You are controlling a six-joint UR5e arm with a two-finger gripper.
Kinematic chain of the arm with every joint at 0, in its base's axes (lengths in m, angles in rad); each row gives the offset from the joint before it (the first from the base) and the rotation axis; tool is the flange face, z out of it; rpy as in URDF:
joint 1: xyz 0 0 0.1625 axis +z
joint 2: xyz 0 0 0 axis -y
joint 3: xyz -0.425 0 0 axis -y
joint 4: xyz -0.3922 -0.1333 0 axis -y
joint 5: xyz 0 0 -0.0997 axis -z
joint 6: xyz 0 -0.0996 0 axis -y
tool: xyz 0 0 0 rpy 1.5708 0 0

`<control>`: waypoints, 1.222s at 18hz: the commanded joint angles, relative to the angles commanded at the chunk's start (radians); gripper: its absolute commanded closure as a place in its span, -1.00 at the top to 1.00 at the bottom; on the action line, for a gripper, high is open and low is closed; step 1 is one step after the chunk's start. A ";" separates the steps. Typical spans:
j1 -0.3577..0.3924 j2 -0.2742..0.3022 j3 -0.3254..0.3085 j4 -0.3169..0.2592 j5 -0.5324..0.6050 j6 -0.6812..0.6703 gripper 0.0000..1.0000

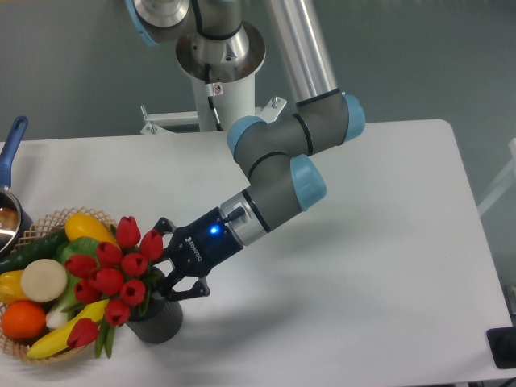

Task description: Insert the flowers into the vase

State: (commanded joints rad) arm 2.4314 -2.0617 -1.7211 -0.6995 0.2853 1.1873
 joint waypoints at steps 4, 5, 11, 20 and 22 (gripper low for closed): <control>0.017 0.002 0.000 0.000 0.002 0.000 0.24; 0.020 0.003 -0.002 -0.002 0.002 -0.002 0.40; 0.060 0.049 -0.055 -0.002 0.020 -0.006 1.00; 0.149 0.121 -0.103 -0.003 0.021 -0.003 1.00; 0.192 0.129 -0.109 -0.003 0.032 -0.002 1.00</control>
State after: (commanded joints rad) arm 2.6229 -1.9328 -1.8300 -0.7026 0.3174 1.1858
